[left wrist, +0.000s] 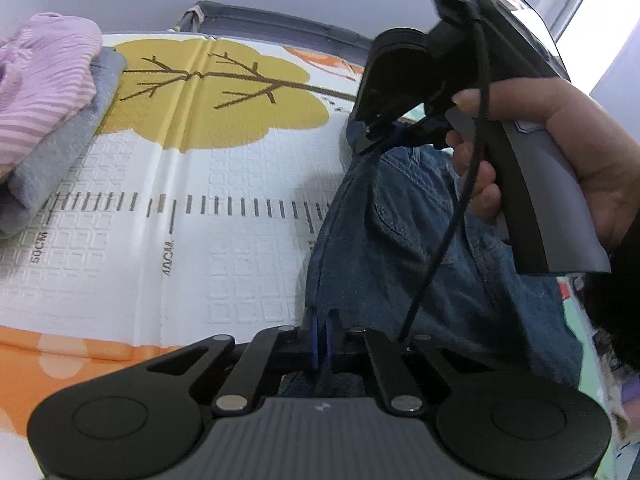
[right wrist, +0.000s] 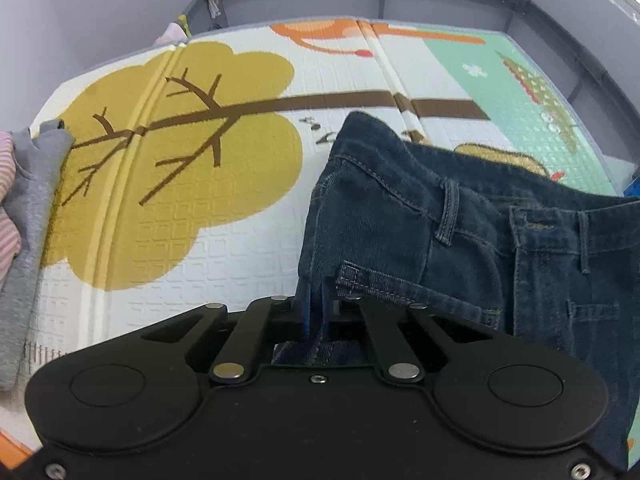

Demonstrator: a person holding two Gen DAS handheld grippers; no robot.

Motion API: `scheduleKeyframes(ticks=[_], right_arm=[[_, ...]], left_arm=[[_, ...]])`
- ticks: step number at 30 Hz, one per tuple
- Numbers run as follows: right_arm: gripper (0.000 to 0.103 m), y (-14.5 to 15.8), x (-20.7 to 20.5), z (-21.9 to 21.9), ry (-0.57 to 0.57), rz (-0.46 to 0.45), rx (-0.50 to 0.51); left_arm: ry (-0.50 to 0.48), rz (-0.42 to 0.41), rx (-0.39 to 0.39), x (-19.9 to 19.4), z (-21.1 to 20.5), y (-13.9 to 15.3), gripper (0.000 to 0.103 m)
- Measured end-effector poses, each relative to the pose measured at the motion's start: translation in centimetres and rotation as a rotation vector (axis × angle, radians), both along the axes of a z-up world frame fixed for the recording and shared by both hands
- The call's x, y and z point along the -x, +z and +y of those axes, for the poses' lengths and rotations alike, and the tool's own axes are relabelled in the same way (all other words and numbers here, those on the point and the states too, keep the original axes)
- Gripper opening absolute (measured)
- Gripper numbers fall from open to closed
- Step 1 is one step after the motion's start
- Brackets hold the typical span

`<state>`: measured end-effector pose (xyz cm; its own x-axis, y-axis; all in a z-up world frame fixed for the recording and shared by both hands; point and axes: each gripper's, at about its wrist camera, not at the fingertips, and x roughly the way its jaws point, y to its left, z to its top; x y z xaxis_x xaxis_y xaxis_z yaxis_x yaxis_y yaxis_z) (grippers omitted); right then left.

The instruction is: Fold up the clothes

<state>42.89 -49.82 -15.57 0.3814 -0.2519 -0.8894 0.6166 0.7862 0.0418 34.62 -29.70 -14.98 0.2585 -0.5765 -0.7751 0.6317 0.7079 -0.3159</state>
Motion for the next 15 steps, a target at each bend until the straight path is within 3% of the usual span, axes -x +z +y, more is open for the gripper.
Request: scheduleKeyframes(ticks=[15], right_arm=[[0.004, 6.1, -1.7, 4.8, 0.085, -0.153, -0.026]], left_arm=[[0.125, -0.059, 0.032, -0.1, 5.3, 4.7, 0.004]])
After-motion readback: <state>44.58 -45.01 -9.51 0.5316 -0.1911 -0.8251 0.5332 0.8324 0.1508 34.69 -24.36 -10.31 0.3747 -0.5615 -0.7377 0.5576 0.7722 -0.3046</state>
